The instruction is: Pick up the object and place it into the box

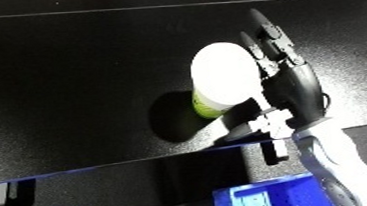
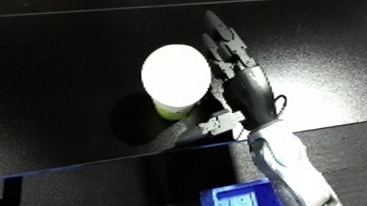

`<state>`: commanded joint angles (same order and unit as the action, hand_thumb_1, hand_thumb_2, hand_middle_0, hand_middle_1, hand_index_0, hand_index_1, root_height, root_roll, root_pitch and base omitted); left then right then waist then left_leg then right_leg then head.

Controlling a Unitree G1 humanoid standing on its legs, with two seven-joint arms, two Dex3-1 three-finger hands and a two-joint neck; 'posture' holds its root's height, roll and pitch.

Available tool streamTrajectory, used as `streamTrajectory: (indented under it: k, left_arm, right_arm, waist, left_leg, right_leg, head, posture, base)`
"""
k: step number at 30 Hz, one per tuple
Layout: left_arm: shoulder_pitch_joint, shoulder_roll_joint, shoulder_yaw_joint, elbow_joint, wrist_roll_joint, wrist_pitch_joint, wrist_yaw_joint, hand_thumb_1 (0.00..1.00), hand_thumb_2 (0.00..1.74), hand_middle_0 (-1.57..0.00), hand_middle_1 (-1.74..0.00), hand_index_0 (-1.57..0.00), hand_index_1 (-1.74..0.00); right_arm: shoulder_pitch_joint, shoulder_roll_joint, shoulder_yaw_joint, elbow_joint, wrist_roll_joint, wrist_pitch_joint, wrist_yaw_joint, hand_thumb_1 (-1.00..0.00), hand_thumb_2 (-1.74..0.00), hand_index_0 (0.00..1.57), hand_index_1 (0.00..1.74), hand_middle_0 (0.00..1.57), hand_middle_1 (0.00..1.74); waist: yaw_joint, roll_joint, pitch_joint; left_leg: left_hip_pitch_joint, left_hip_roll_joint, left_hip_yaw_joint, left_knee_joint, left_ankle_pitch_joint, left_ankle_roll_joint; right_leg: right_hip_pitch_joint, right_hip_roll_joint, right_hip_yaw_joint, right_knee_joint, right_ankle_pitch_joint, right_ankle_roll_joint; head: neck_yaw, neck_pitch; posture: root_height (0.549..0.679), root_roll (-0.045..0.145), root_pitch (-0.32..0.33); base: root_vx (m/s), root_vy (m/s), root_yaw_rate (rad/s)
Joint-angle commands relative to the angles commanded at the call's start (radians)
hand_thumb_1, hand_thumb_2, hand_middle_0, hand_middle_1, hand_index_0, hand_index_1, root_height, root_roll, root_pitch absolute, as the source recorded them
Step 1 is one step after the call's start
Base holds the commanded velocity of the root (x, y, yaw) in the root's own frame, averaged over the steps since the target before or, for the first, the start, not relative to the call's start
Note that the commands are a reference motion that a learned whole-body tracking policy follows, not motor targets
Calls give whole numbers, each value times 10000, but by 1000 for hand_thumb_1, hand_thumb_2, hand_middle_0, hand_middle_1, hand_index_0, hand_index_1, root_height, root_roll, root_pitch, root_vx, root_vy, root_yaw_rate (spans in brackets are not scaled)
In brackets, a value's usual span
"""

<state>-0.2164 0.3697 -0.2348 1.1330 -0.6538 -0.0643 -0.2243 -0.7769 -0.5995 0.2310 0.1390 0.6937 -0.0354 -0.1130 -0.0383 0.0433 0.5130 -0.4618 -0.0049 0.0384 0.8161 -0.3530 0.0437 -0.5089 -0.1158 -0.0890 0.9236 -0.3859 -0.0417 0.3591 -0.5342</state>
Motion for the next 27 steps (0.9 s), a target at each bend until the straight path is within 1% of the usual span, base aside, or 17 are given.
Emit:
streamTrajectory:
  k: [4, 9, 14, 19, 22, 27]
  left_arm:
    - [22, -18, -7, 5, 29, 41, -5, 0, 0, 0, 0, 0, 0]
    - [43, -31, -32, -78, 20, 95, 34, 0, 0, 0, 0, 0, 0]
    - [76, -71, -48, -131, 14, 115, 66, 0, 0, 0, 0, 0, 0]
    - [105, -106, -88, -237, 45, 121, 117, 0, 0, 0, 0, 0, 0]
    - [121, -105, -99, -277, 36, 111, 136, 0, 0, 0, 0, 0, 0]
    - [207, -83, -50, -320, -33, 59, 147, 0, 0, 0, 0, 0, 0]
  right_arm:
    - [-238, 105, 211, 39, 129, 146, 68, -200, -348, 314, 348, 314, 348]
    - [-422, 234, 379, 29, 299, 311, 135, -450, -783, 706, 783, 706, 783]
    - [-493, 335, 470, 137, 355, 480, 203, -700, -1218, 1099, 1218, 1099, 1218]
    - [-440, 330, 510, 319, 357, 539, 258, -950, -1653, 1492, 1653, 1492, 1653]
    - [-417, 248, 481, 357, 281, 448, 275, -950, -1653, 1492, 1653, 1492, 1653]
    - [-284, 21, 333, -118, -20, 73, 394, -950, -1653, 1492, 1653, 1492, 1653]
  waist:
    - [69, 22, -14]
    - [124, 55, -2]
    - [158, 66, 20]
    - [167, 67, 24]
    - [148, 67, 20]
    - [49, 45, 33]
  left_leg:
    - [3, -16, -16, -4, 31, -7]
    - [-13, -32, -27, -48, 80, -19]
    - [-68, -41, -50, 34, 64, -12]
    - [-79, -28, -49, 28, 76, -16]
    - [-63, -28, -48, -14, 86, -26]
    - [-43, -4, -27, -39, 62, -38]
  right_leg:
    - [0, -15, 7, 10, -5, -21]
    - [-40, -10, 8, 40, -14, -37]
    - [-109, -22, 1, 143, -43, -61]
    - [-122, -23, 1, 157, -51, -66]
    - [-112, -3, 14, 126, -44, -64]
    - [-115, 40, 46, 120, -58, -43]
  head:
    - [55, 66]
    - [134, 120]
    - [258, 225]
    - [344, 322]
    - [407, 452]
    - [462, 667]
  posture:
    - [618, 64, -7]
    - [618, 65, -5]
    - [616, 67, -5]
    - [616, 67, -3]
    - [617, 67, -1]
    - [617, 66, 1]
  base:
    - [24, 3, 53]
    - [6, -2, 46]
    - [2, -1, 31]
    - [1, -7, 13]
    - [-4, -7, -8]
    - [-11, 1, -48]
